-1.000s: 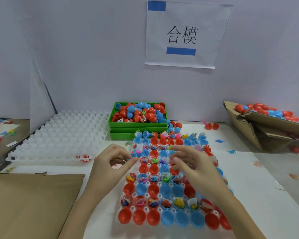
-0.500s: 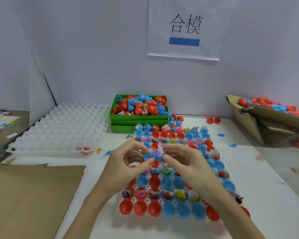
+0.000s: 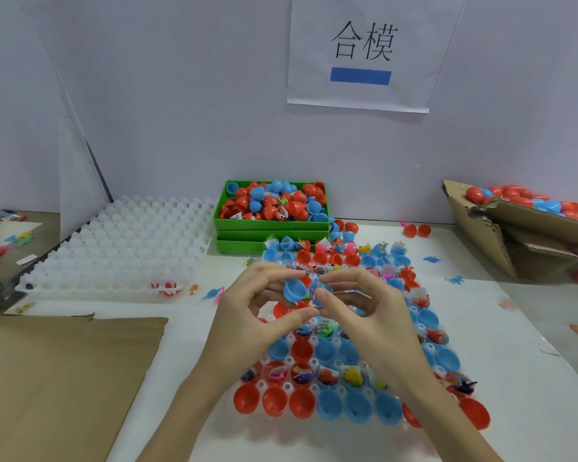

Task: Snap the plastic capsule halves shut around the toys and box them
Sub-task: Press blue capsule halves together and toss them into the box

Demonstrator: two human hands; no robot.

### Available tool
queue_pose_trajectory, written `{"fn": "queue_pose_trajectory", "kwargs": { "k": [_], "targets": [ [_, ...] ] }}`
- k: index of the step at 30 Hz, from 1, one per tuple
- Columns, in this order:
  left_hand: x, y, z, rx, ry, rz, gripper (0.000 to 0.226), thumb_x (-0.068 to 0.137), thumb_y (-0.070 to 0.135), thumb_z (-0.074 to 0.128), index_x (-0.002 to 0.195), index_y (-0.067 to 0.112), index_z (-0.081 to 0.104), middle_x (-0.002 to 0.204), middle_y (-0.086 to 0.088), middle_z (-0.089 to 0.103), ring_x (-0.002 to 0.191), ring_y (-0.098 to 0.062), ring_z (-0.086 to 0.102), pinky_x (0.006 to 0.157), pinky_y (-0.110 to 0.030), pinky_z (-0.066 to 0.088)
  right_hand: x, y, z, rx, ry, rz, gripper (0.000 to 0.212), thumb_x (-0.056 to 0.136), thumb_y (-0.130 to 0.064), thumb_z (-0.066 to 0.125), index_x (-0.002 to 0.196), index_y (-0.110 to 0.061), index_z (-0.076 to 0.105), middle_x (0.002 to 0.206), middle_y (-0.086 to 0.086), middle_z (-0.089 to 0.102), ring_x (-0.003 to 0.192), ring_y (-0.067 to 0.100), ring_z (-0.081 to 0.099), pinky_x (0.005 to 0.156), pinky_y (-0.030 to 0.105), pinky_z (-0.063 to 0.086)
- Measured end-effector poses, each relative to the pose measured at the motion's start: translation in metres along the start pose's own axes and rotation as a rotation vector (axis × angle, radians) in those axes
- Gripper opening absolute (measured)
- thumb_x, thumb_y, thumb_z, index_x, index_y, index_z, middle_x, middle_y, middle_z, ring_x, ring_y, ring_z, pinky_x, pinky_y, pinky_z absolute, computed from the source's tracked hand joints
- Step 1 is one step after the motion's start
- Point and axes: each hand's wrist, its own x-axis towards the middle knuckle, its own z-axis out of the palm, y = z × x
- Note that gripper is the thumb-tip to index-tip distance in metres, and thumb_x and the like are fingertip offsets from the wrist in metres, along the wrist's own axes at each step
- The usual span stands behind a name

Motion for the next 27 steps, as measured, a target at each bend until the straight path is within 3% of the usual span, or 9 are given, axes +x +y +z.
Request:
{"fn": "queue_pose_trajectory", "kwargs": {
  "k": [8,15,20,25,27],
  "targets": [
    [-0.0018,-0.0006,0.0007,0.022,0.034,0.037,0.031,0.089,0.023,0.078,0.12,0.022,0.078,0.116,0.001,0.067,0.112,-0.027,0.068,0.088,-0.035,0.062,-0.0062,-0.007,0.0066,-0.205,0.069,-0.196,0.022,0.087,-0.037,0.075,0.106,-0.027,0.073,0.104,-0.013,0.067,0.092,0.008,0.07,0.076,0.016,0.058],
    [-0.0016,-0.0018,0.0018,0.077,0.037,0.073,0.032,0.091,0.017,0.077,0.122,0.026,0.076,0.117,0.008,0.069,0.114,-0.023,0.069,0.088,-0.025,0.06,-0.0068,-0.0058,0.0075,-0.355,0.036,-0.279,0.025,0.087,-0.036,0.072,0.107,-0.021,0.077,0.104,-0.009,0.061,0.091,0.006,0.066,0.081,0.013,0.056],
    [-0.0027,-0.0007,-0.002,0.059,-0.004,0.084,0.033,0.092,0.019,0.078,0.125,0.022,0.075,0.121,0.007,0.068,0.119,-0.023,0.067,0.09,-0.024,0.06,-0.0069,-0.0081,0.0051,-0.402,0.043,-0.297,0.025,0.09,-0.034,0.069,0.112,-0.025,0.078,0.104,-0.008,0.061,0.091,0.007,0.065,0.082,0.018,0.056],
    [-0.0028,0.0007,-0.0005,0.041,0.015,0.091,0.035,0.09,0.017,0.077,0.124,0.02,0.075,0.121,0.006,0.069,0.118,-0.025,0.068,0.089,-0.029,0.062,-0.0077,-0.0067,0.004,-0.517,0.012,-0.416,0.03,0.098,-0.02,0.061,0.124,-0.018,0.074,0.113,-0.002,0.06,0.098,-0.001,0.052,0.089,0.004,0.043],
    [-0.0028,0.0005,-0.001,0.037,0.01,0.087,0.036,0.09,0.015,0.077,0.125,0.02,0.075,0.122,0.005,0.069,0.119,-0.025,0.068,0.091,-0.03,0.061,-0.0079,-0.0045,0.005,-0.528,0.016,-0.437,0.031,0.097,-0.013,0.064,0.126,-0.017,0.074,0.115,0.001,0.061,0.1,0.0,0.051,0.09,0.006,0.045]
  ]
}}
